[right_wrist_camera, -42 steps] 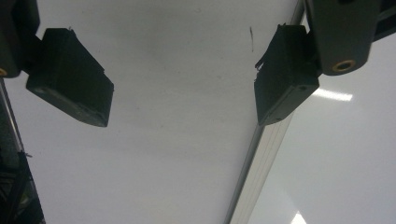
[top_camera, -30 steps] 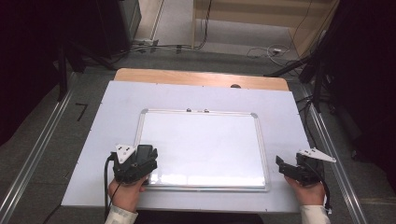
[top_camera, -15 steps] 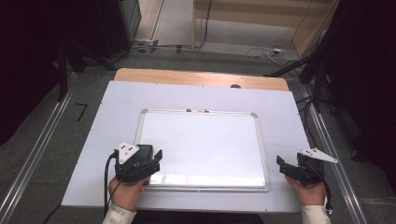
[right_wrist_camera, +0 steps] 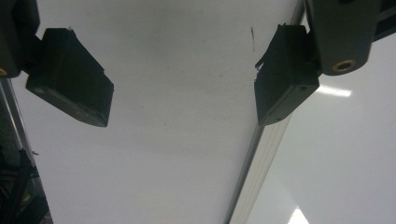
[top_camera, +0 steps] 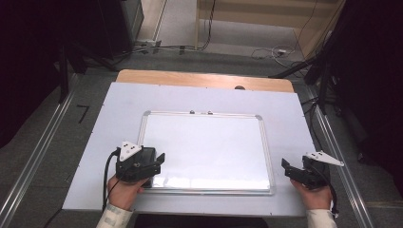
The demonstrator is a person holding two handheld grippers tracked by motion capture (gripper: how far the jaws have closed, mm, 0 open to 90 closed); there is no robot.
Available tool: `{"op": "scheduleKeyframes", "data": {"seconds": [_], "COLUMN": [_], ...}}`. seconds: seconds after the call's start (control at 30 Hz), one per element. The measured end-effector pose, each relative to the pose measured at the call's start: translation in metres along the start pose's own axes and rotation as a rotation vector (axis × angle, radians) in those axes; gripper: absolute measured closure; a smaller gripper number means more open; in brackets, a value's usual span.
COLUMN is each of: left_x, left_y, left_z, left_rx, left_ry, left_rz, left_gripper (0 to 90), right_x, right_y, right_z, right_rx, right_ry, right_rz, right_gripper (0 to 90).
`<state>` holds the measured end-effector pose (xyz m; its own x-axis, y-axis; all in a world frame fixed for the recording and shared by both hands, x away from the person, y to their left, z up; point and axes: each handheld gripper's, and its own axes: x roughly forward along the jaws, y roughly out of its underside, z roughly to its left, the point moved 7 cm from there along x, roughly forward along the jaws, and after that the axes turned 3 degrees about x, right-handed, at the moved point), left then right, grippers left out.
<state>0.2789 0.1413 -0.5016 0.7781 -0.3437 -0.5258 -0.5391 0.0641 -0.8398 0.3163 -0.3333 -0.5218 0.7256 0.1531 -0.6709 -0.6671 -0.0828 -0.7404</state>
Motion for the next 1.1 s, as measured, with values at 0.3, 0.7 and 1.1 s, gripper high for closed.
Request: {"op": "scheduleKeyframes", "data": {"seconds": [0.3, 0.7, 1.1], "left_x": [-0.002, -0.006, -0.009], "left_y": [-0.001, 0.001, 0.003], "left_z": [0.008, 0.018, 0.026], "left_rx": [-0.01, -0.036, -0.048], "left_ry": [-0.016, -0.028, -0.031], "left_rz": [0.0, -0.002, 0.001], "left_gripper": [18.0, 18.0, 18.0], "right_x": [0.0, 0.0, 0.0], "right_y": [0.0, 0.0, 0.001], "right_z": [-0.001, -0.001, -0.001], "right_rx": [-0.002, -0.001, 0.0], "right_ry": [0.0, 0.002, 0.003], "right_rz": [0.0, 0.001, 0.003], "right_gripper": [18.6, 18.6, 18.6]}}
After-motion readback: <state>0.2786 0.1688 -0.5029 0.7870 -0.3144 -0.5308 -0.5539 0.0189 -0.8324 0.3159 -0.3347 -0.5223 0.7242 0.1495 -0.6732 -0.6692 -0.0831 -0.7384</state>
